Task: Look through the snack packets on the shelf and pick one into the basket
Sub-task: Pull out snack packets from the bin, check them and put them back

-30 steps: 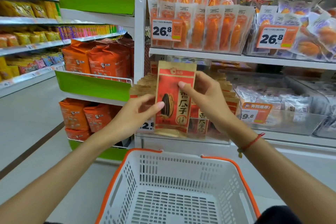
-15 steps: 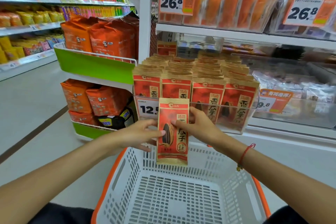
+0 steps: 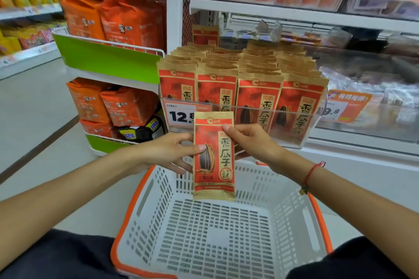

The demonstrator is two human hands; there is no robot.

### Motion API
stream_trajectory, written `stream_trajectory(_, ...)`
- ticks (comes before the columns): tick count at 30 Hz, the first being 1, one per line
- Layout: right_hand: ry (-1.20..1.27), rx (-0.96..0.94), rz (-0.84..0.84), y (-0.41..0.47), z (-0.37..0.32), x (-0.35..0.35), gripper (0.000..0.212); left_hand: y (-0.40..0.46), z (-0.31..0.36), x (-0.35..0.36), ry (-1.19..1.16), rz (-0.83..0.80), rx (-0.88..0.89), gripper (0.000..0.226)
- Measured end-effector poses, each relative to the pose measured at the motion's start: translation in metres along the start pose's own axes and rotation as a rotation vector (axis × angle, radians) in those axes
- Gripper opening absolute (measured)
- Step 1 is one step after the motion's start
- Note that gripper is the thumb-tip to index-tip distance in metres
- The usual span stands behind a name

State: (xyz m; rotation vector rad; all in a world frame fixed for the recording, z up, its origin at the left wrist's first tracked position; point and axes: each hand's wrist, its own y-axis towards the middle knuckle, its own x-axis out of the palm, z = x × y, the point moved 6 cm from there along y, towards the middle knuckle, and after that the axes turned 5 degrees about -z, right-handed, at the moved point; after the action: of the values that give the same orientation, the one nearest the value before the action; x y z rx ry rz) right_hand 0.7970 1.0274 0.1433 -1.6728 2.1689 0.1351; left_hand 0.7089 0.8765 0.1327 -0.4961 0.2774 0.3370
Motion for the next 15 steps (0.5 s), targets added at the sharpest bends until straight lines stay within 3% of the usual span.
stream_trajectory(4, -0.018, 0.049, -0.015, 0.0, 0.004, 0.003, 0.05, 0.0, 0.002, -0.004, 0.001, 0.061, 0.046, 0.039)
stream_trajectory(8, -0.079, -0.021, -0.113, -0.004, 0.0, 0.011, 0.041, -0.005, 0.004, -0.006, 0.006, 0.102, 0.075, 0.033)
stream_trajectory(13, -0.141, -0.089, -0.269, -0.009, -0.001, 0.025, 0.09, -0.01, 0.003, -0.004, -0.017, 0.108, 0.056, 0.039)
stream_trajectory(15, -0.175, -0.078, -0.296, -0.009, 0.0, 0.024, 0.099, -0.012, 0.003, -0.004, -0.026, 0.1, 0.05, 0.04)
